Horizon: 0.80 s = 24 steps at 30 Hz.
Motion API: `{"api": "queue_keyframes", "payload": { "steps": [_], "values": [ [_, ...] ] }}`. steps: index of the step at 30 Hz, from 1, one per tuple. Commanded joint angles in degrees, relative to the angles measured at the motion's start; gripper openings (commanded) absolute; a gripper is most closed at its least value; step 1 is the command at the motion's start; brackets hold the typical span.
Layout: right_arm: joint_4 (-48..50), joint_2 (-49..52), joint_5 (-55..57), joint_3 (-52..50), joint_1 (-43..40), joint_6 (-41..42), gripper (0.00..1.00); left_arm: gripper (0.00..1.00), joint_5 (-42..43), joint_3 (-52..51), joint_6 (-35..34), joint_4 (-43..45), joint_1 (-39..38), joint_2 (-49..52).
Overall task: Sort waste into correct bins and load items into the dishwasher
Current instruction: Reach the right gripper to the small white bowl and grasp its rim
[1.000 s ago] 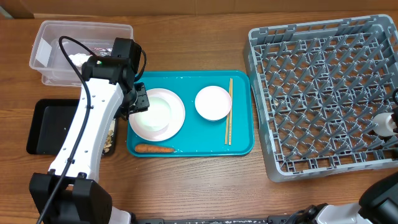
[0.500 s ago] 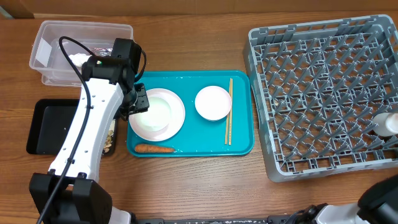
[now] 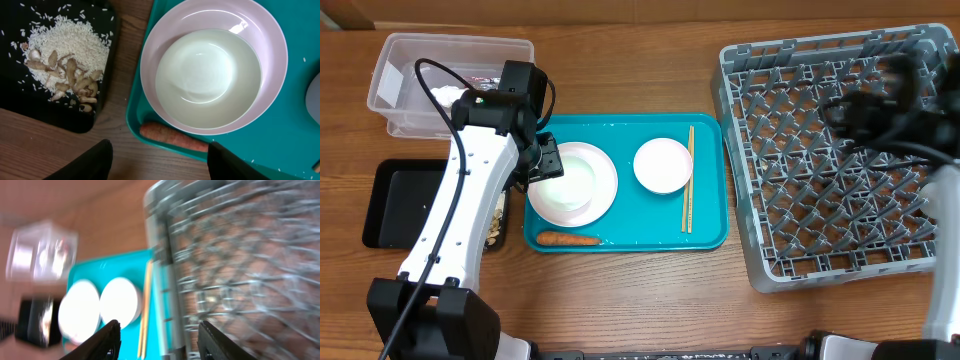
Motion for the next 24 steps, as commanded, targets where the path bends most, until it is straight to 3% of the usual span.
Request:
{"api": "queue_keyframes", "payload": {
  "steps": [1, 6, 11, 20, 24],
  "values": [
    [0.1, 1.0, 6.5, 0.3, 10.7, -2.5, 0.53, 0.65, 1.0, 0.8, -0.4, 0.2, 0.0, -1.2],
    [2.5, 6.2, 13.0, 0.3, 25.8, -0.8, 0.59, 0.69, 1.0, 0.7, -0.4, 0.3, 0.0, -1.2],
    [6.2, 13.2, 18.5, 0.3, 33.4, 4.3, 0.59, 0.69, 1.0, 0.7, -0.4, 0.0, 0.0, -1.2],
    [10.5, 26.3, 24.1, 0.3, 37.1, 13.8, 0.54, 0.7, 1.0, 0.7, -0.4, 0.1, 0.0, -1.2],
    [11.4, 30.6, 24.2, 0.3, 37.1, 14.4, 0.49, 0.7, 1.0, 0.7, -0.4, 0.3, 0.0, -1.2]
  ]
}}
